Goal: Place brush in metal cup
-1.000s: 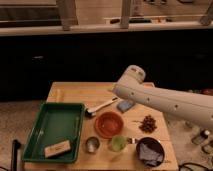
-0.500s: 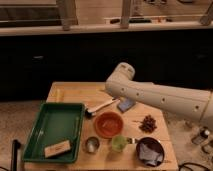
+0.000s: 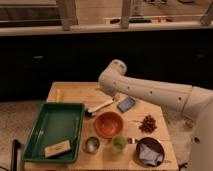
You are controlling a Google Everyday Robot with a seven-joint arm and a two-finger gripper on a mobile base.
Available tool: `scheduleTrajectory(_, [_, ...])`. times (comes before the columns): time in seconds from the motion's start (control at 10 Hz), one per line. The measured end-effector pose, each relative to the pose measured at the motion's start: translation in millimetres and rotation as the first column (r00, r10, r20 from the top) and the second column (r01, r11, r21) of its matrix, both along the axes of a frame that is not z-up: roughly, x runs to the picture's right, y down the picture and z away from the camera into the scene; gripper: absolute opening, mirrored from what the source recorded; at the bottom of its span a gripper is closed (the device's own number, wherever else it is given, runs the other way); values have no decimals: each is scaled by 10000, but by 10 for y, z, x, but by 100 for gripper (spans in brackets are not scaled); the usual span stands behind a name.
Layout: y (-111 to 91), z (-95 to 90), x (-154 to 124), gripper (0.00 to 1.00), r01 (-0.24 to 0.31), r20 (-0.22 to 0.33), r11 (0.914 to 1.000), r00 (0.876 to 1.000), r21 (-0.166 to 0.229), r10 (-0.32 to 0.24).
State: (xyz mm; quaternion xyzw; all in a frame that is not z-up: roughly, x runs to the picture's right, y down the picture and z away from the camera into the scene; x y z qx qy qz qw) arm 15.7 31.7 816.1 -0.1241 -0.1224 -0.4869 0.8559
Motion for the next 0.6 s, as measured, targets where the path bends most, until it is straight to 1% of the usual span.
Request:
scheduleTrajectory(0.1, [27, 58, -63, 80, -95, 16, 9997, 10000, -203, 95])
scheduleTrajectory(0.3, [127, 182, -100, 80, -214, -53, 9982, 9998, -563, 211])
scheduleTrajectory(0.4, [184, 255, -168, 80, -280, -20, 9966, 9996, -781, 279])
scheduleTrajectory(0.6, [296, 395, -166, 80, -444, -115, 9925, 9990, -1142, 433])
